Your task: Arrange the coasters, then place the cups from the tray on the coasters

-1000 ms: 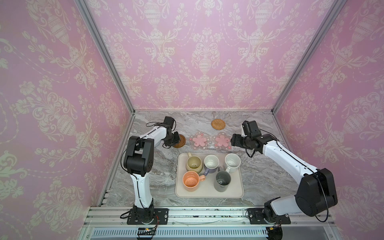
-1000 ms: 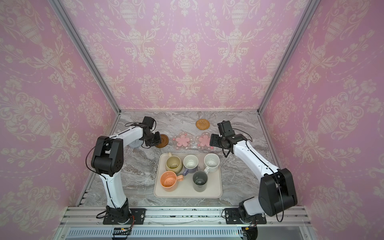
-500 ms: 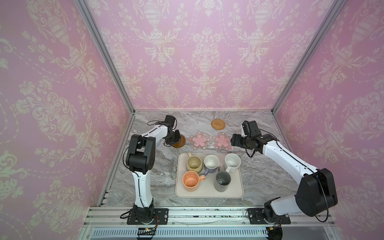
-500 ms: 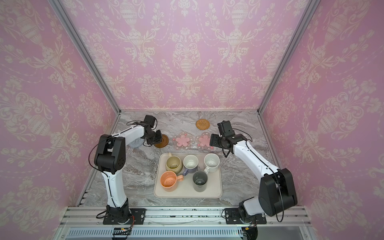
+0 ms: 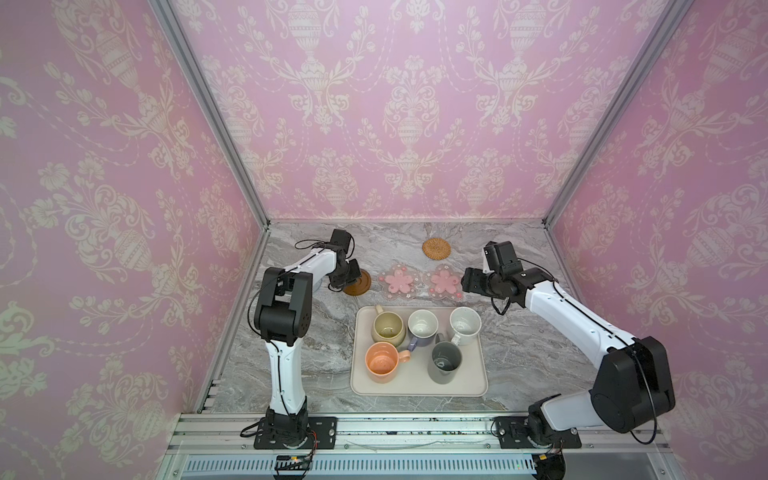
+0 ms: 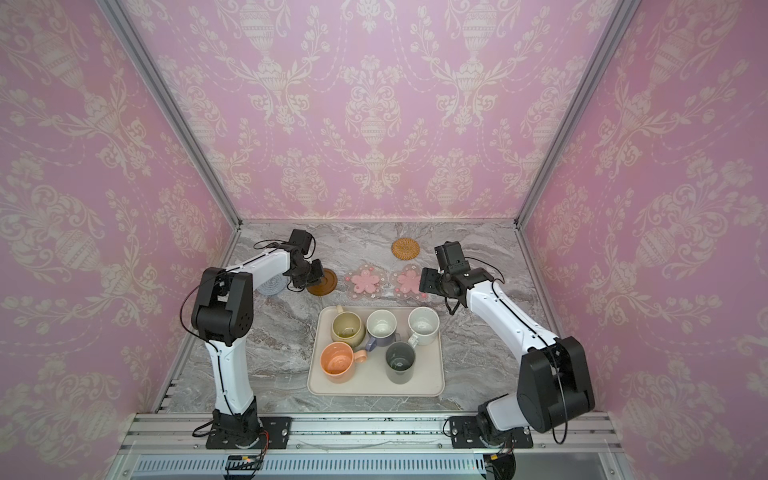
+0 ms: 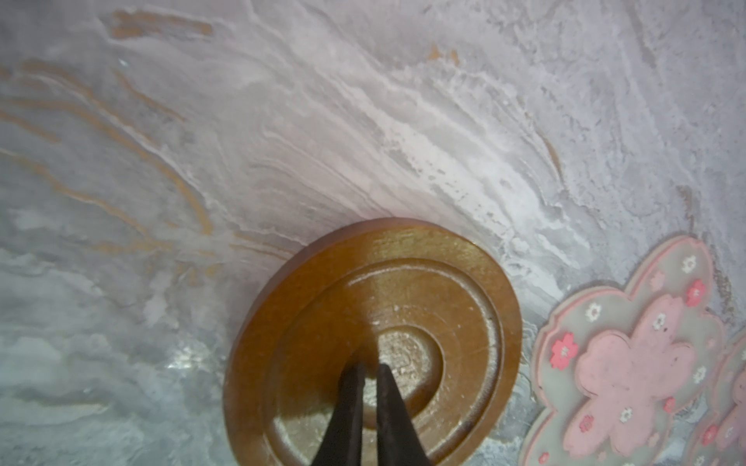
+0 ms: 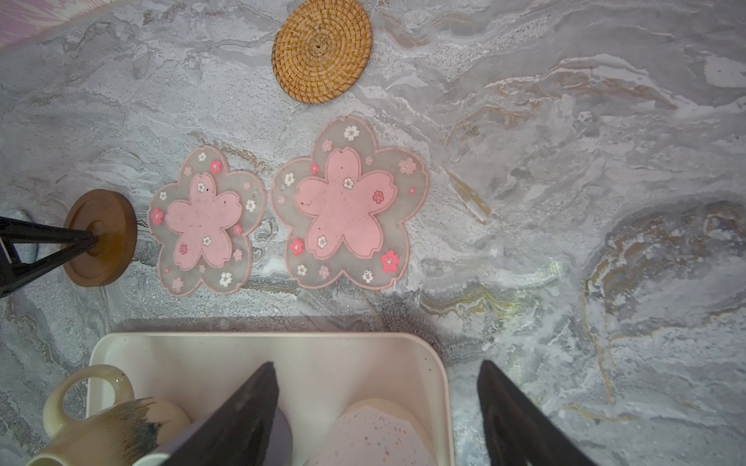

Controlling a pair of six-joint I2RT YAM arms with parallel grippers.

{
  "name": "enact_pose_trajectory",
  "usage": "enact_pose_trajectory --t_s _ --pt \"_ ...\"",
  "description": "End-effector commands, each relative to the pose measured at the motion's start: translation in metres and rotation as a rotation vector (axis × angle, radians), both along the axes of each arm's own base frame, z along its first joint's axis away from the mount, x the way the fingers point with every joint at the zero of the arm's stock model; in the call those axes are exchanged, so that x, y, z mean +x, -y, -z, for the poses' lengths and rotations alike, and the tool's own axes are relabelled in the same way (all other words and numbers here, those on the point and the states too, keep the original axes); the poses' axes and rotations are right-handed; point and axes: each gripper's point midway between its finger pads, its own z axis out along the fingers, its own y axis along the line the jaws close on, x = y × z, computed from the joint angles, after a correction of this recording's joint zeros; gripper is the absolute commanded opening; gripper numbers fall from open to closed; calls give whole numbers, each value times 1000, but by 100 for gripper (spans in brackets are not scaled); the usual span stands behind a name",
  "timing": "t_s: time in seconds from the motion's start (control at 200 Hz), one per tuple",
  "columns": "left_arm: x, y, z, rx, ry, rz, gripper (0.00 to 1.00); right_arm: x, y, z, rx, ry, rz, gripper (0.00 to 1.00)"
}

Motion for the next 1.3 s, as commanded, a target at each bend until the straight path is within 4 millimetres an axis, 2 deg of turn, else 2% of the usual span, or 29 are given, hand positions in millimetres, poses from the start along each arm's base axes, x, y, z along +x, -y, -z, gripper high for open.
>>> enact_pose_trajectory --t_s 0.0,0.24,0.49,0.605,0.741,0.891,0.936,0.941,0.966,1.066,1.291 --pt "-25 -34 19 109 -108 -32 13 -3 -3 1 13 -4 0 79" --pt "-22 -28 19 75 -107 -34 13 -4 -3 0 12 -2 1 79" --pt "-18 -8 15 -14 -86 17 20 -2 -3 0 7 -4 0 79" --pt "-10 3 -5 -37 -37 51 21 0 -4 -1 6 -5 -3 79" --pt "1 14 -46 -61 55 78 22 6 -6 -3 2 3 -9 79" --pt "5 13 -88 -61 140 91 25 16 -9 -4 -6 3 -21 78" --pt "4 12 -97 -54 154 94 25 17 -10 2 -14 -15 -26 78" --pt "4 12 -98 -54 157 95 26 21 -11 -4 -10 0 -26 78" --pt "3 11 -103 -50 164 97 26 27 -13 -10 -4 15 -29 78" --pt "-3 7 -115 -32 184 108 27 39 -18 -10 -3 18 -39 76" --pt "-16 -7 -122 33 195 99 28 75 -33 -5 -16 9 -71 69"
